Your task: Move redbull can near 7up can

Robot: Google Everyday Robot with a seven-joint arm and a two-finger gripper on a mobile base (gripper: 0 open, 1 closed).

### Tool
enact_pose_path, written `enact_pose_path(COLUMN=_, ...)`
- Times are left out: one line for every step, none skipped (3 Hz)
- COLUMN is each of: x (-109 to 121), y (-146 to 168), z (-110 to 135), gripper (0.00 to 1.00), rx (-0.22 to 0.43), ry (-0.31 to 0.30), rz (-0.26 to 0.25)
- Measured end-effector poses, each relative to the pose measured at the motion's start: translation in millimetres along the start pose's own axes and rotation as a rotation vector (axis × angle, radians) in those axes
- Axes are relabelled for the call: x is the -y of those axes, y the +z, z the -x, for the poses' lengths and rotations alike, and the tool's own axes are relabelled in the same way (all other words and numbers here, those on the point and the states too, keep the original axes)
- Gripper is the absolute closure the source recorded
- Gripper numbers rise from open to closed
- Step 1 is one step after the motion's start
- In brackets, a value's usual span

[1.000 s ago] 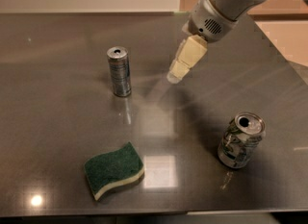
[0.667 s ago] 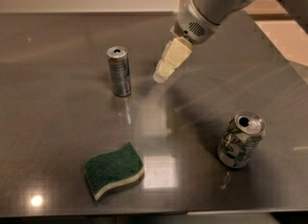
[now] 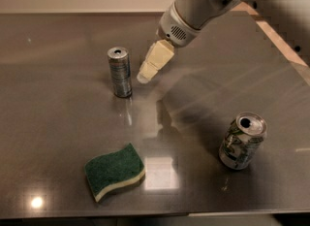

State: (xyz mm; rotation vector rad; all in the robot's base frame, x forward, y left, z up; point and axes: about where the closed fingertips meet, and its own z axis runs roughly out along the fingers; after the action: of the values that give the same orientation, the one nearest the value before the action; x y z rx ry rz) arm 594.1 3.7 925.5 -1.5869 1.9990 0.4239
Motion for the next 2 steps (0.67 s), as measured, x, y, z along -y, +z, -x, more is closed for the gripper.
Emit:
enact_pose_path(x=-3, y=12, z=19, gripper=0.0, rx=0.021, ry=-0.03, rz=0.012)
enact_pose_path(x=-7, y=25, z=36, gripper=0.0, rx=0.028, ry=-0.058, rz=0.029)
